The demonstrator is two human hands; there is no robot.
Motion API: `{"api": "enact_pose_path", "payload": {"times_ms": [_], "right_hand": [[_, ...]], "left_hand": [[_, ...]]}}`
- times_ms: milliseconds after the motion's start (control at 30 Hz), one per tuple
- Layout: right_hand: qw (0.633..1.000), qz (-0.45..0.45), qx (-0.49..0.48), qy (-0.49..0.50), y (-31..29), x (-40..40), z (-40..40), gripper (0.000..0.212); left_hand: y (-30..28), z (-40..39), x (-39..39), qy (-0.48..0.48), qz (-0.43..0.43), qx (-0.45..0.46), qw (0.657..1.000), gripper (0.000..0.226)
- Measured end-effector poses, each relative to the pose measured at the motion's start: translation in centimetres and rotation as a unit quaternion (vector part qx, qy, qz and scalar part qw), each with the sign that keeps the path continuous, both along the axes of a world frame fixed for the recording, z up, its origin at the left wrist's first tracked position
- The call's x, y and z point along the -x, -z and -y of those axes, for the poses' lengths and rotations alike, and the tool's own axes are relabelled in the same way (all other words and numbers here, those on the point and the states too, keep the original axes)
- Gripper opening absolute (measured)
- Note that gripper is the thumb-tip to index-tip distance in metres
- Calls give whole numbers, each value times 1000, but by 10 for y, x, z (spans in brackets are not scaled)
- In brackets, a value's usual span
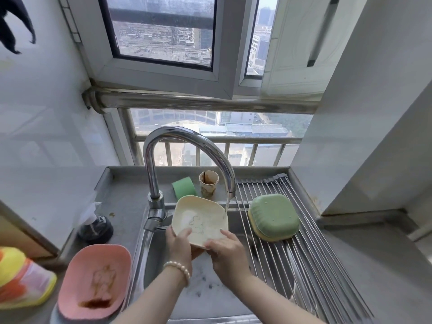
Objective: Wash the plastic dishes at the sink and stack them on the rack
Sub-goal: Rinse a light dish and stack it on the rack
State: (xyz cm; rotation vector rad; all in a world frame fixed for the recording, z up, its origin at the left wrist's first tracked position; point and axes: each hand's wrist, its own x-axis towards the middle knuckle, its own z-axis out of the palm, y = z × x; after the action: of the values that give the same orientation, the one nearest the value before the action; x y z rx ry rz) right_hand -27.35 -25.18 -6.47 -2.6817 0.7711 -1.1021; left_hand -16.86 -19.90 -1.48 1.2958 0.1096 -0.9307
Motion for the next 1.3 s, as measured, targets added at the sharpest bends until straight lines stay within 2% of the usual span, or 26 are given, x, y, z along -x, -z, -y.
{"api": "enact_pose_path", "payload": {"times_ms": [67,100,167,233,300,367,433,467,600,667,700,733,800,833,900,933,1000,1133,1233,1267,1300], "right_hand": [[997,58,-19,-37,4,4,3,8],[998,48,-9,-48,5,9,8,5],[995,-76,44,-35,9,20,23,8],[971,-228,70,19,7,30,35,36],[953,-290,74,41,5,30,39,55],[954,-282,83,53,-2,23,33,49],[972,-214,81,48,-15,14,21,23],[980,-186,68,35,-20,9,15,19],[996,-85,-30,4,-16,-1,3,24],[997,-27,-69,-8,-10,2,8,7],[997,-16,-73,-12,-9,7,12,6],[997,-37,-67,-24,-8,13,17,16],[988,-148,-8,-34,-6,27,28,21],[977,-211,29,-20,-5,32,32,23],[954,-298,36,11,-8,33,36,43],[947,-318,32,14,-9,31,35,47],[952,-303,47,10,-9,26,30,42],[982,-183,-39,-36,-15,9,7,33],[972,-106,-192,-89,-23,10,-4,16],[953,-119,-261,-99,-28,13,-3,25],[934,-157,-302,-106,-32,16,0,48]], "left_hand": [[0,4,-14,20,34,-29,999,27],[0,6,-22,39,57,-51,996,27],[0,8,-33,107,93,-94,985,31],[-8,5,-34,192,73,-109,972,33],[-15,2,-30,234,29,-91,967,29],[-15,2,-22,216,-5,-45,975,23],[-7,2,-8,173,-13,5,985,32],[-4,1,0,152,-4,16,988,36],[-3,-1,11,84,9,21,996,30],[-4,3,-1,81,15,0,997,24],[-5,5,-9,93,27,-19,995,22],[-4,7,-17,111,41,-37,992,22],[-3,9,-28,160,56,-70,983,22],[-4,8,-31,185,52,-80,978,23],[-2,6,-33,214,17,-82,973,26],[-1,4,-32,218,-5,-75,973,30],[3,2,-24,204,-16,-58,977,32],[12,2,-1,103,-21,-4,994,36],[14,6,-5,67,5,1,998,32],[14,7,-9,77,18,1,997,31],[14,8,-12,89,22,-1,996,29]]}}
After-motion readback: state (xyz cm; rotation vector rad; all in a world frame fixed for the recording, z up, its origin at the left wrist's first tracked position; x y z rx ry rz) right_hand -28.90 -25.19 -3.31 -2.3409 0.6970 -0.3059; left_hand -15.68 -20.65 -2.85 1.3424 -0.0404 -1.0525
